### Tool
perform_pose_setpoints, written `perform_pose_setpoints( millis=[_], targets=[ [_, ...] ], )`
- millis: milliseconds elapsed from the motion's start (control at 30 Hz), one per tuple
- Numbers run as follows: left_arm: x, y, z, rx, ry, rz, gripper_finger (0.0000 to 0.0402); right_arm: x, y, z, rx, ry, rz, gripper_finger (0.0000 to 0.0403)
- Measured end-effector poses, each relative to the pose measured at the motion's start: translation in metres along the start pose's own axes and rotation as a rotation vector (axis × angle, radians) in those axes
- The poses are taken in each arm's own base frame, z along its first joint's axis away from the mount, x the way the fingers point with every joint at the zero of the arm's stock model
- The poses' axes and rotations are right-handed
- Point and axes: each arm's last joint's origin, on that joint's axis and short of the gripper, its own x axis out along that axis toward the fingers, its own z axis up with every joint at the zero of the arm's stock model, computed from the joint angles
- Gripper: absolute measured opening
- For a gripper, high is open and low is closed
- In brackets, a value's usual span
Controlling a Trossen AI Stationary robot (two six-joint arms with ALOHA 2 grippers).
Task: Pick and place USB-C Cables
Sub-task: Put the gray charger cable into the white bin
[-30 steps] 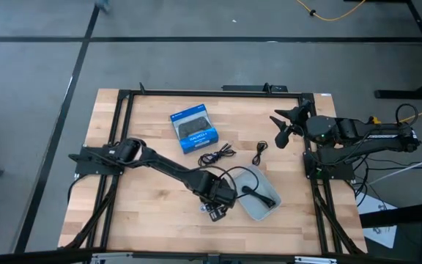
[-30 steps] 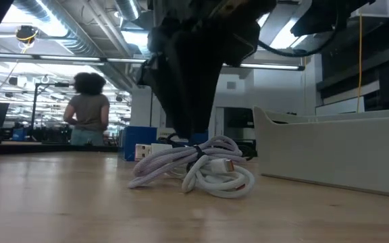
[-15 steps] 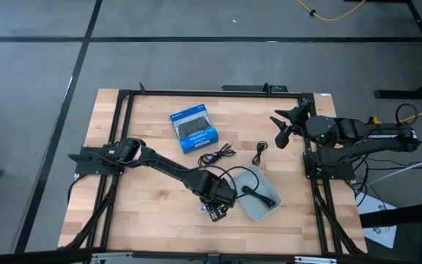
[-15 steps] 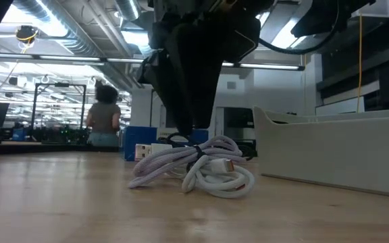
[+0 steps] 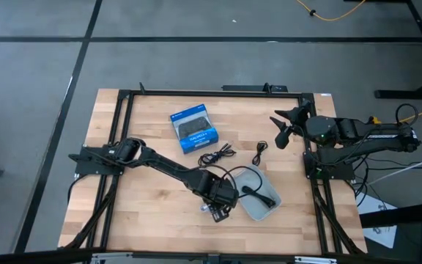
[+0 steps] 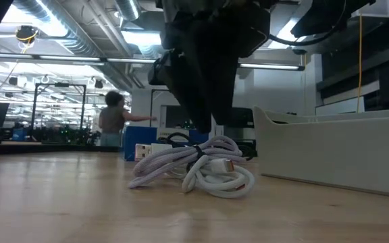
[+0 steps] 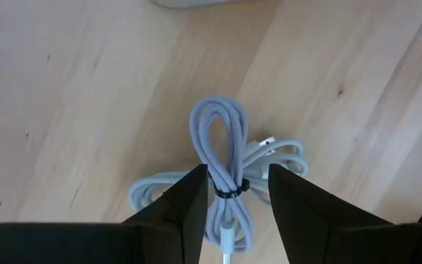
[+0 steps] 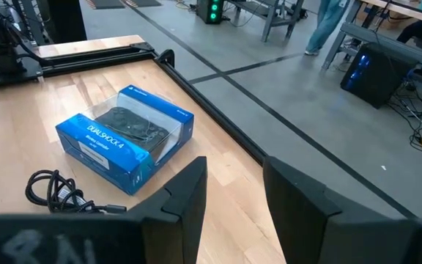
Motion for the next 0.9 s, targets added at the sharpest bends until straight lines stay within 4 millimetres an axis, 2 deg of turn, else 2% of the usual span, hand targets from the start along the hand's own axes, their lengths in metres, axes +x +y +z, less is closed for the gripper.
perform_pose_setpoints(
  millis=[233,600,767,900],
  targets=[
    [0.015,0.001,-0.002,-0.006,0.028,0.015,0.0137,0.000,0.000,0.000,-0.003,0.004,0.000,0.0140],
    [0.023,0.001,-0.002,-0.006,0.034,0.029,0.0130,0.000,0.000,-0.001,-0.005,0.006,0.001,0.0140],
    [0.024,0.002,-0.002,0.001,0.037,0.032,0.0114,0.000,0.000,-0.002,-0.013,0.016,0.000,0.0140],
    [0.024,0.002,-0.002,0.023,0.023,0.045,0.0086,0.000,0.000,-0.002,-0.015,0.018,-0.001,0.0140]
  ],
)
